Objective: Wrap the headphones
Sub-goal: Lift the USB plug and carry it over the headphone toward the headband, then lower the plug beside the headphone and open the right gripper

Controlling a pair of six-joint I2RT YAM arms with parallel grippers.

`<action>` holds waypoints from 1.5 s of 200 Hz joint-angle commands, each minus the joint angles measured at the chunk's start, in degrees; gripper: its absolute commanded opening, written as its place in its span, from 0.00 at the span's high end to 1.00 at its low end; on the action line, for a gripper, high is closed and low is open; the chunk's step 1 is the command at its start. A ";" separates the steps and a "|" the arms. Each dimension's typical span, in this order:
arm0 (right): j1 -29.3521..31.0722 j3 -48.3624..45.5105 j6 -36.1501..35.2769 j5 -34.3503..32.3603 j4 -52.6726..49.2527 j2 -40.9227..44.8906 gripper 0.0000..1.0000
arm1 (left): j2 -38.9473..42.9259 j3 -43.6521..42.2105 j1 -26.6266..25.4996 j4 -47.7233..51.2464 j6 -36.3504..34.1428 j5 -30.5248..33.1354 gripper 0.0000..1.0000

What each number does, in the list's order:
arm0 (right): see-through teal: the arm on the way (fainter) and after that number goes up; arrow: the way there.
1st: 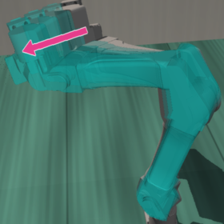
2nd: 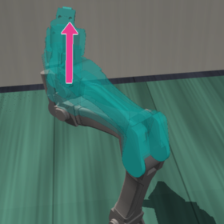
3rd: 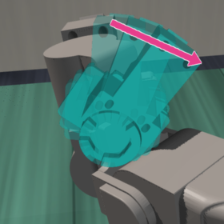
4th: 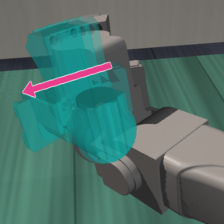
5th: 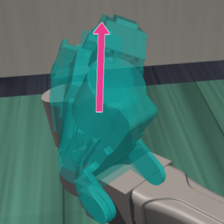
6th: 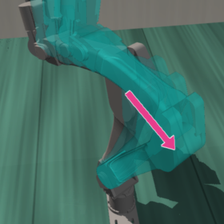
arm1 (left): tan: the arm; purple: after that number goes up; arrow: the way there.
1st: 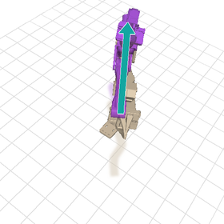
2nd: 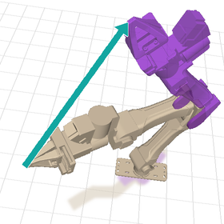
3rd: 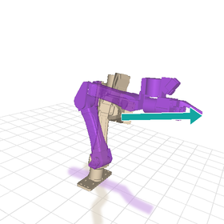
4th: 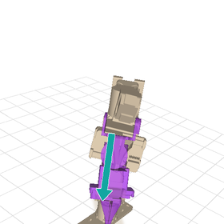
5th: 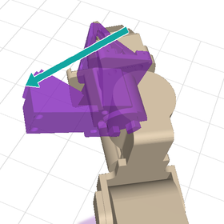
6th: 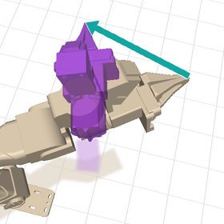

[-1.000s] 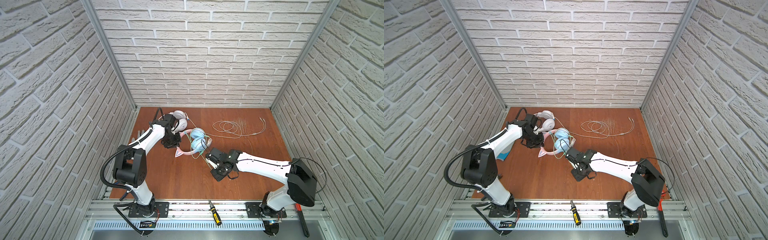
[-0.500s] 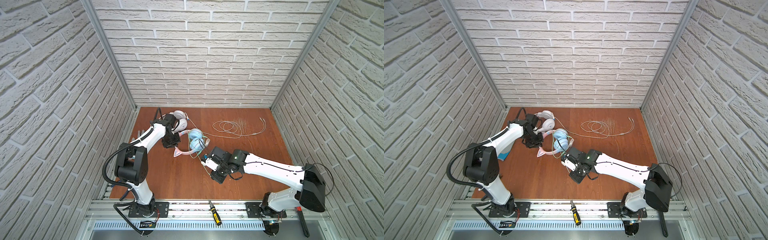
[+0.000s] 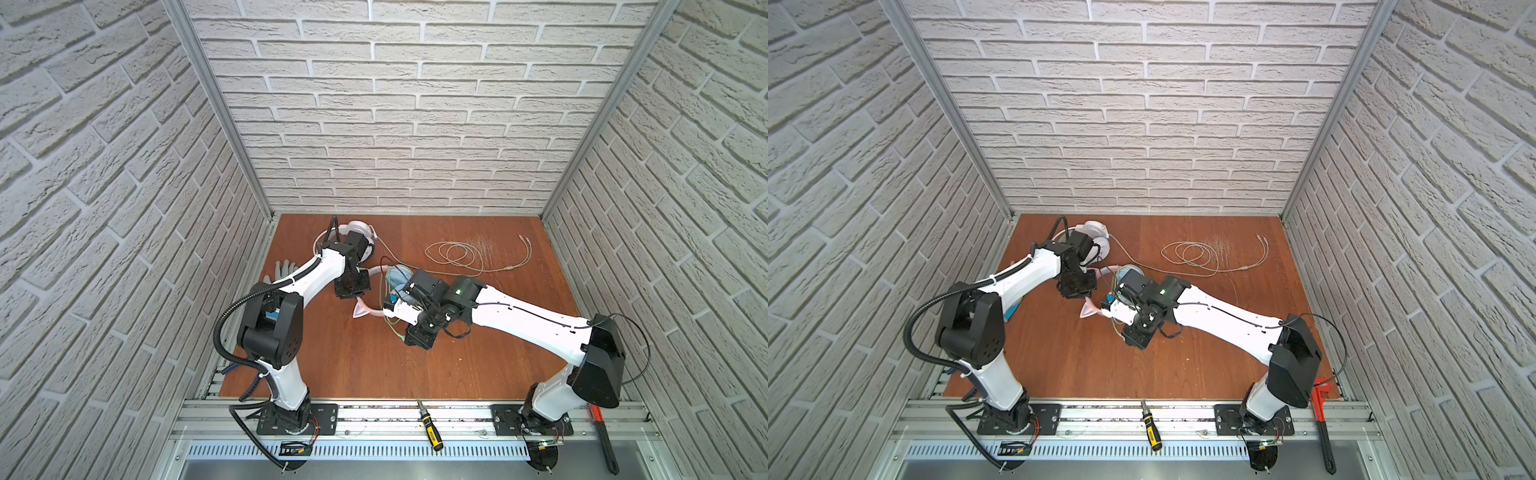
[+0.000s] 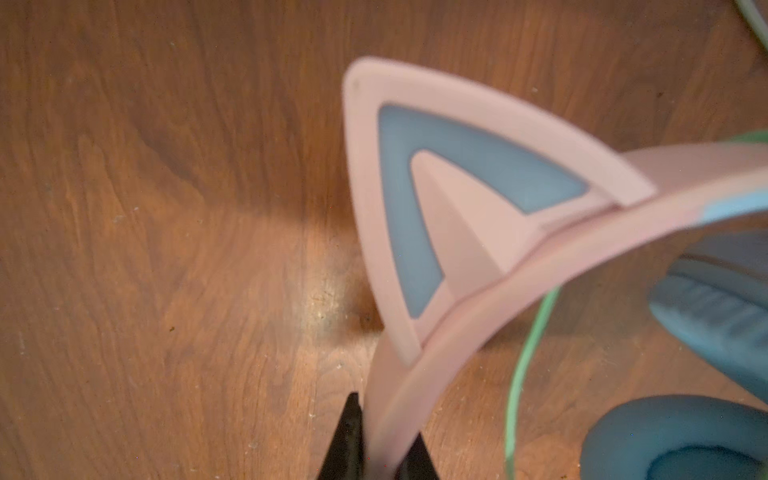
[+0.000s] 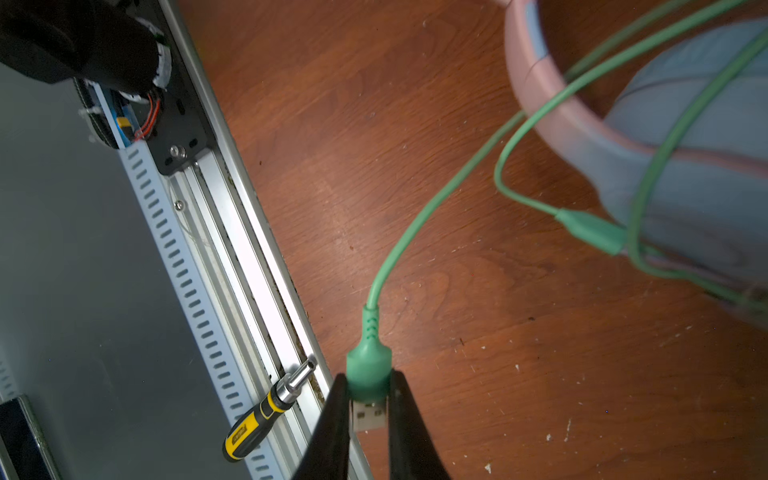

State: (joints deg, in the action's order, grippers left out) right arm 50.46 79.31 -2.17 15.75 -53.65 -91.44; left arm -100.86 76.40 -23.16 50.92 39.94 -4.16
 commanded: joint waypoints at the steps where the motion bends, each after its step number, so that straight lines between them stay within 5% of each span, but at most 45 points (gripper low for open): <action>1: -2.56 2.55 -0.11 3.68 2.33 -0.48 0.94 | 0.35 -0.94 -0.81 -1.67 0.88 0.25 1.00; 69: -6.64 4.90 3.58 5.87 8.39 -2.88 0.94 | -0.02 -0.98 -2.20 -1.27 -0.07 0.77 1.00; 222: -12.00 3.40 2.56 0.70 10.39 7.15 0.94 | -1.65 -2.17 -3.38 -2.30 -0.22 2.14 1.00; 300: -11.91 0.05 4.84 4.90 10.39 4.97 0.93 | -2.41 -3.67 -3.66 -3.60 -0.01 1.65 1.00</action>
State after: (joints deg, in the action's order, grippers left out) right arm 38.50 82.37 0.91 18.37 -44.56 -86.89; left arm -103.15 73.41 -26.70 49.17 40.10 -1.52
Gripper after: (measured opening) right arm 0.058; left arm 0.129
